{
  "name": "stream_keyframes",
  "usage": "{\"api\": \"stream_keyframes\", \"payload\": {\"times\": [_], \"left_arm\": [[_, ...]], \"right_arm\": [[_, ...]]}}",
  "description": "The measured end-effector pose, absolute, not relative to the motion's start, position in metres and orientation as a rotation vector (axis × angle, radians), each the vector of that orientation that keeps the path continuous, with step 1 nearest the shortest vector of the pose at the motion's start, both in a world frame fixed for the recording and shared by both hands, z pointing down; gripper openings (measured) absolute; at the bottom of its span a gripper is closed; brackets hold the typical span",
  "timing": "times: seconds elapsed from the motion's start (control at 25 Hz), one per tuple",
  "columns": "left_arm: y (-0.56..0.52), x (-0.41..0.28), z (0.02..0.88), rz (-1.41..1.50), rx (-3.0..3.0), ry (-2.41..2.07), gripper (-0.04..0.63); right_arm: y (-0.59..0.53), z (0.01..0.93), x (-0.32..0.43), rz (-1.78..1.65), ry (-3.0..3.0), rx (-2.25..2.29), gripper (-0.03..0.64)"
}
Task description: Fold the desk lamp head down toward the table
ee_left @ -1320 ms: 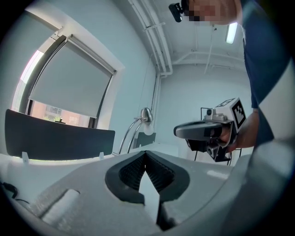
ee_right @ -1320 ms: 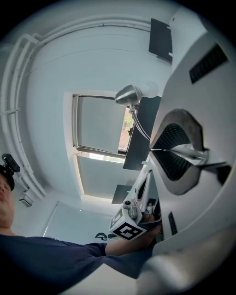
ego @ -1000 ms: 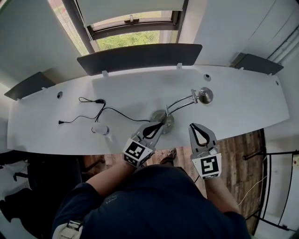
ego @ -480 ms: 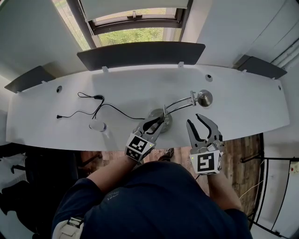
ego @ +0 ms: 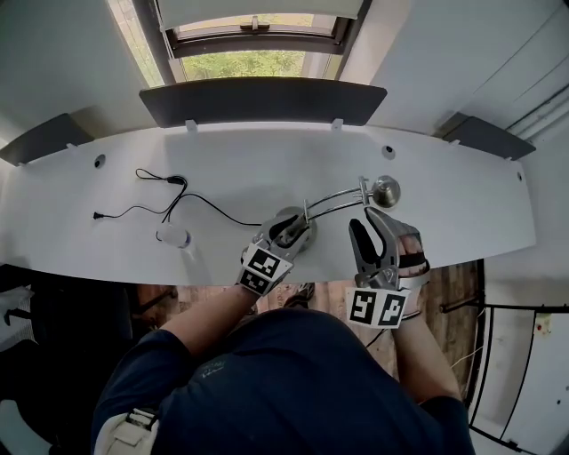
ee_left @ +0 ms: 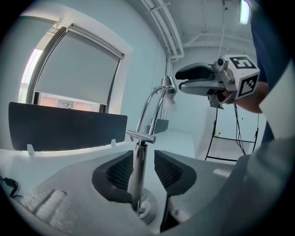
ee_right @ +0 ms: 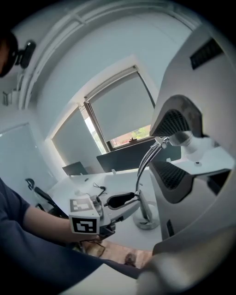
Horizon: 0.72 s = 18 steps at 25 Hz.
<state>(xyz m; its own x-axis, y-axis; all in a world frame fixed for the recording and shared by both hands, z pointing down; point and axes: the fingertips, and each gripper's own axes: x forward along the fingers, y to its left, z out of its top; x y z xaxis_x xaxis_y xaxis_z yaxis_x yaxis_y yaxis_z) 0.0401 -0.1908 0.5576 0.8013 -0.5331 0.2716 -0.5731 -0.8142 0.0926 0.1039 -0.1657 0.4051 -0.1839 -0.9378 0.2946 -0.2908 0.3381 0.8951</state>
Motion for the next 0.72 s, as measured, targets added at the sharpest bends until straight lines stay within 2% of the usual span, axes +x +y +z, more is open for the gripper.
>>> {"api": "stream_keyframes", "payload": {"times": [0.56,0.64,0.72], "left_arm": [[-0.208,0.057,0.568,0.361,2.830,-0.884,0.133],[-0.210,0.059,0.569,0.366,2.827,-0.892,0.133],[-0.213,0.059,0.569,0.374,2.824,-0.901,0.132]], "right_arm": [[-0.195,0.424,0.116,-0.982,-1.392,0.983,0.166],[-0.198,0.422,0.118,-0.988,-1.388,0.998,0.153],[-0.198,0.419,0.118,-0.989,-1.400,1.031,0.107]]}}
